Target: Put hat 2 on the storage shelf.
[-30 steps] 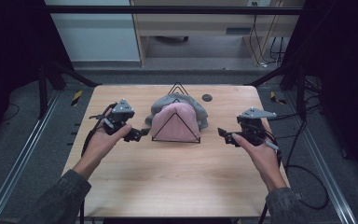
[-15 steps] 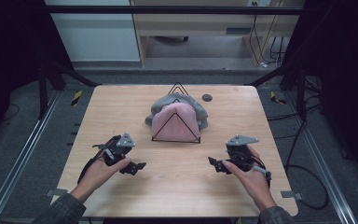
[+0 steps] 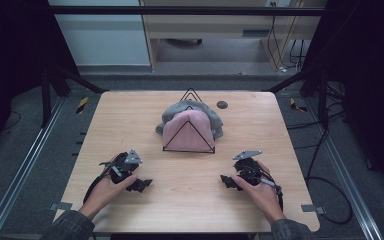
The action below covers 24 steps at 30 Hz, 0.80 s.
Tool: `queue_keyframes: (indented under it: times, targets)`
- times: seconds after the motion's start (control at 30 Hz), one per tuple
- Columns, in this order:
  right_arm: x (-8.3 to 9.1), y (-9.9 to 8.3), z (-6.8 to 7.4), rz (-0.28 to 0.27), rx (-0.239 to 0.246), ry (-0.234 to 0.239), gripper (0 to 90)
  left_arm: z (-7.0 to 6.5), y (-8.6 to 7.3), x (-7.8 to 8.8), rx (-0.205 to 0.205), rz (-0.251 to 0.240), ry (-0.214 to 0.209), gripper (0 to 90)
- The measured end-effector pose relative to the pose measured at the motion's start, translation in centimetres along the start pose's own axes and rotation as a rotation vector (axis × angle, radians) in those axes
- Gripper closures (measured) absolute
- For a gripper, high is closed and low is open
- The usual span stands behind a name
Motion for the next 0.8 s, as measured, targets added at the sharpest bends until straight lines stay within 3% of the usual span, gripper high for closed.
queue_keyframes:
  times: [0.1, 0.17, 0.27, 0.5, 0.8]
  targets:
    - [-0.2, -0.5, 0.1, -0.008, -0.012, -0.005, 11.2, -0.1, -0.4, -0.5, -0.008, 0.021, -0.021, 4.3]
    - [-0.3, -0.5, 0.0, -0.023, -0.015, -0.012, 11.2, -0.2, -0.4, -0.7, -0.004, 0.027, -0.012, 3.7]
    - [-0.7, -0.8, 0.1, -0.059, 0.035, -0.050, 8.5, -0.2, -0.5, -0.8, 0.008, 0.034, -0.018, 2.5]
    - [-0.8, -1.4, 0.3, -0.111, 0.054, -0.031, 3.7, 0.0, -1.0, -0.9, 0.022, -0.016, -0.017, 0.0]
    - [-0.6, -1.6, 0.8, -0.110, 0.053, -0.026, 3.5, 0.0, -1.1, -0.8, 0.016, -0.008, -0.019, 0.0]
Point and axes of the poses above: each handheld gripper's, and its own axes: x roughly backward along the jaws, y roughly out of its top, z roughly to its left, the point moved 4 cm from there along -x, roughly forward along the jaws, and after that the axes turned 6 degrees about -z, right-handed, at the moved point
